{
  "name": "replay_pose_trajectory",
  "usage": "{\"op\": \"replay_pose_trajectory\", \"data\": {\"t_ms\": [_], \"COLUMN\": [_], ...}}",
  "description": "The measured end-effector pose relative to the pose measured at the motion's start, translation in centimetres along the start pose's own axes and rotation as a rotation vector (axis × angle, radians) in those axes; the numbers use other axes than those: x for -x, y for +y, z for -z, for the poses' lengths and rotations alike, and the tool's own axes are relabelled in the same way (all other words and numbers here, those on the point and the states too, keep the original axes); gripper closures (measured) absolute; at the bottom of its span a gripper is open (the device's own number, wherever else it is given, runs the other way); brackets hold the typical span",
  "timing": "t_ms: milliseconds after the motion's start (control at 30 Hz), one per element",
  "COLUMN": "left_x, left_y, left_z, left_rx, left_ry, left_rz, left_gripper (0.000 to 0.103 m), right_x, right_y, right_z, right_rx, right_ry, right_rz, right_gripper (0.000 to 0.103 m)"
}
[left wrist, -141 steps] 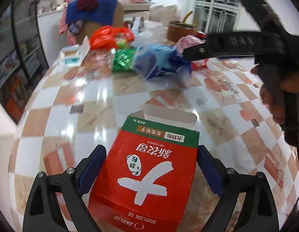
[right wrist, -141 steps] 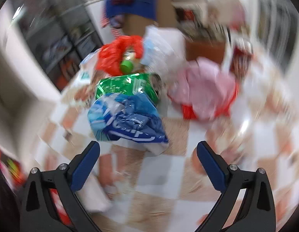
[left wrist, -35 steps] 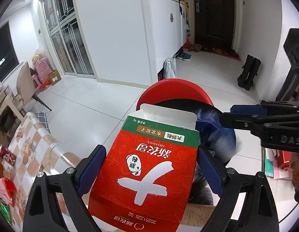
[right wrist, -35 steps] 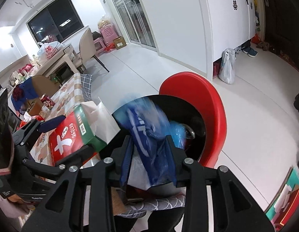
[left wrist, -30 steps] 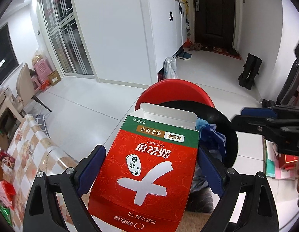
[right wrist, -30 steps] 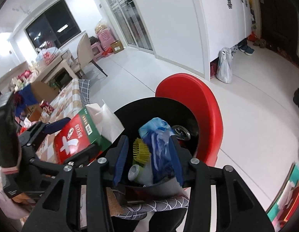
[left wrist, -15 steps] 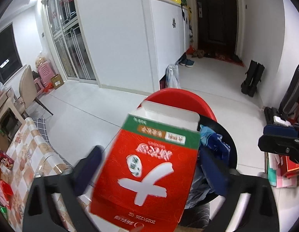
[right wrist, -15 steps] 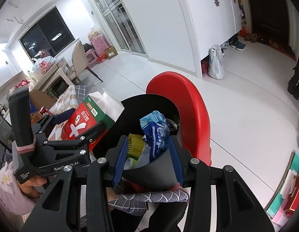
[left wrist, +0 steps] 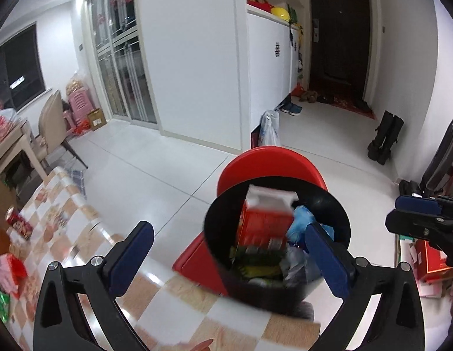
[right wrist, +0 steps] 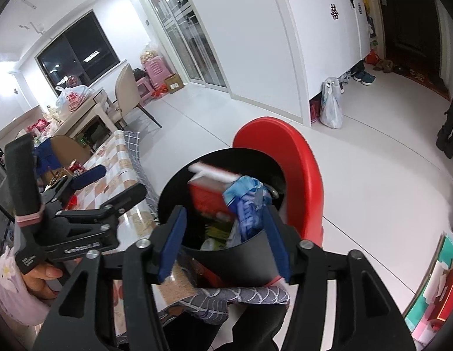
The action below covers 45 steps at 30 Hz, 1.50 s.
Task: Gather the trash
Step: 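Open both grippers to drop the blue bag and red box in, then move both grippers back over the cluttered table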
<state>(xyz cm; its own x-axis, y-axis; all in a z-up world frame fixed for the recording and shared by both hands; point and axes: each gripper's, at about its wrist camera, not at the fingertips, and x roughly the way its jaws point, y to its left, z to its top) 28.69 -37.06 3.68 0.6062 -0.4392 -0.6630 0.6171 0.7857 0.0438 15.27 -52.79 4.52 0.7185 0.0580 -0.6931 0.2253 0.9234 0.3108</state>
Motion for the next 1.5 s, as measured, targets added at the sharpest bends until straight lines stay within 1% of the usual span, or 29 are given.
{"op": "replay_pose_trajectory", "data": {"t_ms": [33,200,233,333,400,433,600,700,800,900,967,1033,1100,1133,1267,1300,1367,1433,1467,1500], "left_x": [0.8,4.0,4.8,7.0,8.4,9.5,14.0,16.6,19.5,22.3,23.8,25.5,26.9,27.7,30.3,30.8,31.1,30.7,30.2,29.3], "left_y": [0.7,3.1,3.7,5.2,5.9,6.5,8.1,9.4,11.2,14.0,16.5,19.3,22.1,23.9,31.2,33.1,36.7,40.0,41.6,43.6], "left_z": [0.4,2.0,2.4,3.5,4.2,4.7,6.8,7.8,8.6,9.7,10.7,12.0,13.4,14.1,16.5,17.0,17.6,18.1,18.4,18.7], "left_rx": [0.014,0.051,0.061,0.095,0.110,0.119,0.140,0.164,0.188,0.241,0.289,0.327,0.352,0.367,0.437,0.450,0.462,0.477,0.482,0.481], "left_ry": [0.001,-0.010,-0.012,-0.024,-0.030,-0.037,-0.037,-0.039,-0.057,-0.065,-0.055,-0.052,-0.054,-0.051,-0.041,-0.039,-0.027,-0.016,-0.009,0.002], "left_rz": [-0.010,-0.047,-0.052,-0.074,-0.092,-0.110,-0.186,-0.209,-0.251,-0.288,-0.312,-0.358,-0.425,-0.459,-0.539,-0.550,-0.542,-0.509,-0.494,-0.487], "left_gripper": [0.000,0.000,0.000,0.000,0.000,0.000,0.000,0.000,0.000,0.000,0.000,0.000,0.000,0.000,0.000,0.000,0.000,0.000,0.000,0.000], "right_x": [0.1,0.7,0.8,1.2,1.8,2.0,3.6,5.0,6.5,8.2,9.2,9.6,9.3,9.0,6.3,5.4,3.9,1.8,0.0,-0.9], "right_y": [0.2,3.2,3.8,5.9,7.5,8.1,11.4,13.6,15.9,18.4,20.5,22.1,24.3,25.6,31.3,33.0,35.6,38.3,40.0,40.7], "right_z": [0.0,0.3,0.3,0.6,0.8,1.0,1.7,1.8,1.9,2.0,1.8,1.7,1.3,1.0,-0.6,-1.2,-2.0,-2.5,-2.8,-3.0], "right_rx": [0.004,0.050,0.057,0.089,0.111,0.117,0.166,0.204,0.239,0.286,0.320,0.343,0.377,0.395,0.447,0.454,0.472,0.504,0.516,0.518], "right_ry": [0.000,-0.006,-0.007,-0.013,-0.028,-0.034,-0.053,-0.058,-0.066,-0.079,-0.087,-0.088,-0.075,-0.067,-0.020,-0.010,0.004,0.036,0.069,0.086], "right_rz": [-0.003,-0.030,-0.035,-0.052,-0.064,-0.069,-0.121,-0.166,-0.203,-0.248,-0.274,-0.300,-0.324,-0.332,-0.379,-0.396,-0.423,-0.433,-0.438,-0.440], "right_gripper": [0.040,0.025,0.024,0.012,0.002,0.000,0.000,0.000,0.000,0.000,0.000,0.000,0.000,0.000,0.000,0.000,0.000,0.000,0.000,0.000]}}
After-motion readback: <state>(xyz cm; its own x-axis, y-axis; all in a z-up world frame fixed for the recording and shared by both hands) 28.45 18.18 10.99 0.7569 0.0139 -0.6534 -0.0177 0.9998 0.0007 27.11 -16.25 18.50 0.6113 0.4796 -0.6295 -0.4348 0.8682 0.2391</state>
